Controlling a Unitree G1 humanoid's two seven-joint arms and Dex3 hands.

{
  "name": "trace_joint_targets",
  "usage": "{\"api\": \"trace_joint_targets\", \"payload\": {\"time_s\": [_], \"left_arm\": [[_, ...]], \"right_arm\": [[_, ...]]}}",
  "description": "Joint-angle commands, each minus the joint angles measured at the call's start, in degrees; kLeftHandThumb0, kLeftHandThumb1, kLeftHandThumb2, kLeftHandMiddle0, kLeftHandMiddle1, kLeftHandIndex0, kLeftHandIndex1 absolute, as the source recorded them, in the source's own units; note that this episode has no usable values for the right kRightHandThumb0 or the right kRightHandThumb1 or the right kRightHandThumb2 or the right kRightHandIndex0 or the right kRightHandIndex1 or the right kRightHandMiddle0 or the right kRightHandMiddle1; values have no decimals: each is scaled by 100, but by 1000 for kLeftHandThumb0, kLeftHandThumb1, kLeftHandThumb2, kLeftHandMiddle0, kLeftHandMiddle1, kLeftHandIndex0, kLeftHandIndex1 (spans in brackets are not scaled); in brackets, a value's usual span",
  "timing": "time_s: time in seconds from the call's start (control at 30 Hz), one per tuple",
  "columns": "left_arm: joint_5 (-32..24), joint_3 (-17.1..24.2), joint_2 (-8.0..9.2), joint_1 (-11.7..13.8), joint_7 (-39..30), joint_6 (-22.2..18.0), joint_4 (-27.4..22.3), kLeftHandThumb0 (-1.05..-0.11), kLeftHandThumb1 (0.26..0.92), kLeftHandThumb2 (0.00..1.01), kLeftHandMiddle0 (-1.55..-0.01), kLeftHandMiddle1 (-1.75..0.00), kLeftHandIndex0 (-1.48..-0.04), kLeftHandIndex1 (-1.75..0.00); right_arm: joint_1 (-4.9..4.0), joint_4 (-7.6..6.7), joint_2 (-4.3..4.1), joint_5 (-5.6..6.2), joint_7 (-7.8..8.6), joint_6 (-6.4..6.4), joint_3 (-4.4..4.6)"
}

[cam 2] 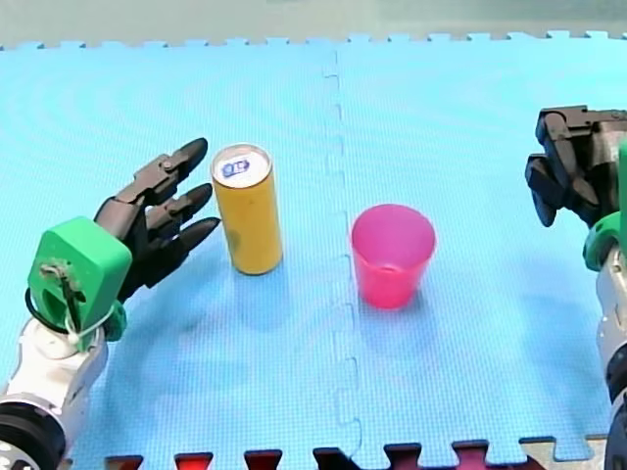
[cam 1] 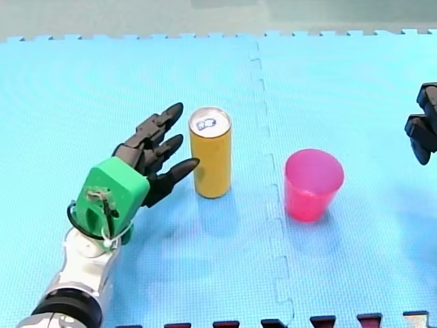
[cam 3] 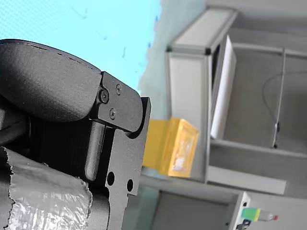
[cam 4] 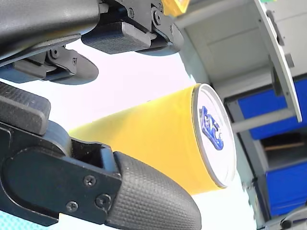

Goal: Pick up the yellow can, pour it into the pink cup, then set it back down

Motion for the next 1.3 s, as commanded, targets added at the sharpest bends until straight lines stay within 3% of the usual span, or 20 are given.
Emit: {"api": "trace_joint_targets", "payload": {"time_s": [0.0,0.67,1.27], "left_arm": [[-36,16,26,-52,-69,45,30,-1046,906,8,-370,0,-283,0],[75,-57,94,-203,-75,149,89,-1048,888,0,-338,0,-256,0],[339,-351,144,-476,-84,577,0,-970,806,0,-336,0,-245,0]], "right_arm": [[-19,-7,-26,15,5,25,-7],[25,-19,-53,-12,-26,-29,15],[46,-33,-68,-24,-45,-78,34]]}}
